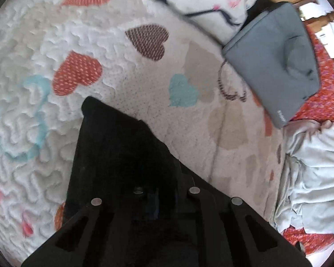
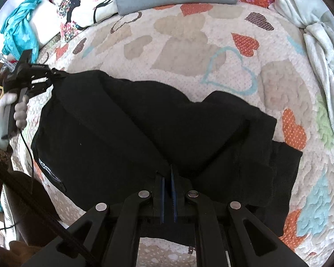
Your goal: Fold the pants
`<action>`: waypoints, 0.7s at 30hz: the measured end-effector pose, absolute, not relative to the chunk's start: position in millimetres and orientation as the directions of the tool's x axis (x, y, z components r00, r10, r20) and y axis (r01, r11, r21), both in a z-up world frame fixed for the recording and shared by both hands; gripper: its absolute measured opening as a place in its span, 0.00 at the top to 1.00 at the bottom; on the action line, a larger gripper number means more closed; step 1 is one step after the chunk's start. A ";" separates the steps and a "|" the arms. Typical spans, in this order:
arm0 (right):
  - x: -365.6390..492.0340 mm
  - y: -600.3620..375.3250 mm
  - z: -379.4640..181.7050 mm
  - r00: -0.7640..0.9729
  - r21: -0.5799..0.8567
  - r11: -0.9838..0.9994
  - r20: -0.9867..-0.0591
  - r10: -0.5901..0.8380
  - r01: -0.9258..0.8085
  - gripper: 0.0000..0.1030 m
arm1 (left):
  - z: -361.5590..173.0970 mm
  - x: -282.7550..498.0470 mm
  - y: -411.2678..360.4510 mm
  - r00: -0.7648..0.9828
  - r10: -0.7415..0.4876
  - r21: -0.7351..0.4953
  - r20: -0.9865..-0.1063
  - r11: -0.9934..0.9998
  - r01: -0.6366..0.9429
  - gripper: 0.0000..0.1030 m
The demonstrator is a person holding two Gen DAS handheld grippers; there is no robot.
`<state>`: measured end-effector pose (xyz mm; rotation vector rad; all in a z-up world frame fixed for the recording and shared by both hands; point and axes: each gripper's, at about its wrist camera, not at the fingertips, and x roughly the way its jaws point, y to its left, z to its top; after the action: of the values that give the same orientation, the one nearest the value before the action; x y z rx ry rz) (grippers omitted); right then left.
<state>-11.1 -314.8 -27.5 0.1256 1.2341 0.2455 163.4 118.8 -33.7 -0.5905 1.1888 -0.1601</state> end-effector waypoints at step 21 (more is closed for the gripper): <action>-102.1 -303.4 -21.6 0.192 0.175 0.970 -0.959 0.206 -0.169 0.94 | -51.5 -29.5 168.8 0.420 -0.470 -0.610 -0.776 0.729 -0.311 0.90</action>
<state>-102.1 -303.4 -21.6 0.0322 1.3519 0.2633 -29.5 168.8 -51.5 -0.7934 1.1674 -0.1141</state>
